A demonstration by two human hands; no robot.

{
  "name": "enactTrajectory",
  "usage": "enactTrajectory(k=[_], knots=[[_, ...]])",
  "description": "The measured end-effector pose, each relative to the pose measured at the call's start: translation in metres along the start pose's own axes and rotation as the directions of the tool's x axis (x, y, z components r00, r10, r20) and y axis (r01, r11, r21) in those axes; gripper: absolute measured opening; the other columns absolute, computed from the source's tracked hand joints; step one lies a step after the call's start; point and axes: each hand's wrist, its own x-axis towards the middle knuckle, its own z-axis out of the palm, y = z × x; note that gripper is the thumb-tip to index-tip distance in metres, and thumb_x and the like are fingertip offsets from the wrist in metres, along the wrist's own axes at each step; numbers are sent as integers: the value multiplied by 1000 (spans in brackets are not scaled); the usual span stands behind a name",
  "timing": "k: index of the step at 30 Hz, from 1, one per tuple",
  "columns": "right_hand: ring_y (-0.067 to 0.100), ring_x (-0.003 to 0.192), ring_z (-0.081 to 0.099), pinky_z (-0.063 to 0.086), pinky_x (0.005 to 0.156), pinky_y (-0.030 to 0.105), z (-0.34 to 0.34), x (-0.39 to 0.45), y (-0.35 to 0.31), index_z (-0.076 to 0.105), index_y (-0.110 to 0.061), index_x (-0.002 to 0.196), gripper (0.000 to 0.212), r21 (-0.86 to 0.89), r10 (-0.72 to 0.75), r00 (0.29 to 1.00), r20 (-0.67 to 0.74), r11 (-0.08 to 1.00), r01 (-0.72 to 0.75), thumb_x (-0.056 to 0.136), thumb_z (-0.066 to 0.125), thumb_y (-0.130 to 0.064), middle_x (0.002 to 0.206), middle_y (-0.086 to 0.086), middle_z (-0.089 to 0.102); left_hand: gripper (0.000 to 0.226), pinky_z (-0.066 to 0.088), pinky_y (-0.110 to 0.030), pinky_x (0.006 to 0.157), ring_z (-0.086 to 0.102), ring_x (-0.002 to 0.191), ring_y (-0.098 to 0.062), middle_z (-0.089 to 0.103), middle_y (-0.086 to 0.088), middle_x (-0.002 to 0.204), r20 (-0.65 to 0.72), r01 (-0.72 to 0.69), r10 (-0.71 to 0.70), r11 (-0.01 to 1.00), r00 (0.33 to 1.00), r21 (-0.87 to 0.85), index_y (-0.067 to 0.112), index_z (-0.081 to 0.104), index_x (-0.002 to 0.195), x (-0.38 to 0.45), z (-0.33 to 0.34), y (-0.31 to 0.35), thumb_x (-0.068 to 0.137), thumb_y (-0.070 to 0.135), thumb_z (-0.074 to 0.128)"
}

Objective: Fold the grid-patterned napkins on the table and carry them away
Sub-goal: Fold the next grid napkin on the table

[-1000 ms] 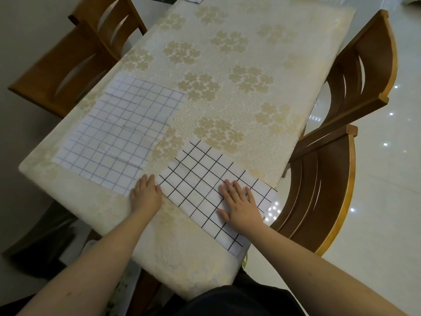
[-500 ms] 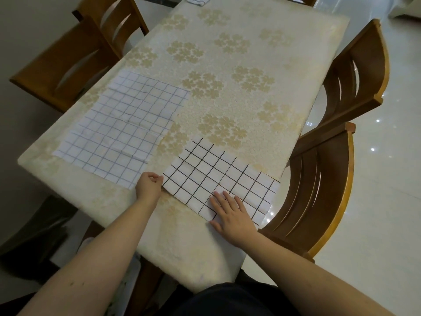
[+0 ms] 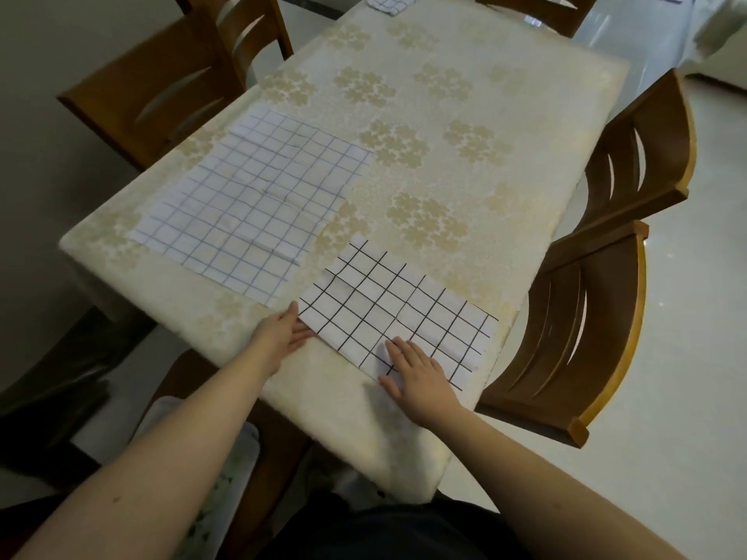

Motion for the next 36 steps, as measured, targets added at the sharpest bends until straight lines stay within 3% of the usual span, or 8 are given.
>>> enactTrajectory(k=[4, 9, 12, 16, 23, 29, 32, 36], knots=[[20, 147, 20, 22, 117, 40, -16, 7, 2, 19, -21, 155, 64, 98, 96, 992, -78, 991, -88, 100, 38, -49, 160, 1, 23, 26, 54, -31, 86, 69, 94, -18, 70, -6, 97, 174, 88, -85, 996, 981, -9, 13, 58, 105, -21, 11, -15, 100, 37, 50], [25, 134, 40, 37, 109, 43, -49, 24, 26, 36, -17, 148, 51, 202, 191, 974, -124, 966, -163, 101, 43, -36, 148, 8, 42, 22, 50, -21, 57, 67, 80, -15, 68, -7, 99, 227, 97, -113, 992, 967, 83, 10, 59, 108, -31, 35, -40, 97, 29, 58], [23, 106, 59, 50, 87, 36, -70, 42, 44, 50, -16, 138, 40, 291, 262, 960, -102, 930, -223, 101, 44, -30, 132, 11, 54, 25, 35, -21, 52, 59, 73, -13, 67, -6, 87, 184, 38, -78, 977, 980, 209, 6, 61, 108, -34, 44, -48, 96, 29, 60], [14, 67, 52, 36, 54, 22, -89, 69, 64, 60, -14, 128, 32, 332, 273, 960, -64, 913, -237, 101, 44, -22, 124, 13, 58, 15, 33, -18, 46, 62, 61, -10, 67, -8, 91, 182, 80, -110, 983, 977, 164, 6, 59, 96, -44, 54, -52, 97, 21, 59], [31, 108, 59, 46, 77, 31, -105, 111, 79, 50, -13, 139, 40, 360, 228, 974, -11, 909, -209, 99, 47, -21, 139, 14, 48, 15, 43, -18, 46, 63, 64, -13, 61, -7, 89, 90, 85, -94, 992, 992, 95, 6, 60, 101, -52, 65, -67, 89, 9, 68], [25, 82, 63, 51, 65, 31, -117, 135, 80, 55, -11, 129, 37, 479, 252, 967, 47, 843, -243, 96, 52, -26, 112, 8, 64, 44, 54, -23, 55, 67, 68, -17, 67, -14, 95, 26, 80, -81, 996, 996, 37, 7, 45, 121, -61, 81, -74, 85, -2, 70], [23, 79, 61, 52, 72, 34, -122, 144, 79, 62, -9, 116, 29, 493, 271, 958, 97, 823, -283, 93, 57, -27, 98, 5, 65, 52, 53, -22, 55, 69, 66, -13, 65, -16, 105, -28, 70, -68, 996, 997, 52, 5, 43, 130, -60, 87, -78, 86, -1, 70], [24, 69, 51, 43, 65, 33, -127, 146, 82, 66, 6, 112, 49, 410, 257, 943, 212, 852, -324, 91, 64, -38, 79, 11, 56, 48, 51, -21, 54, 70, 66, -10, 65, -15, 110, -57, 44, -39, 996, 998, 82, 7, 44, 131, -64, 88, -79, 89, 3, 67]])
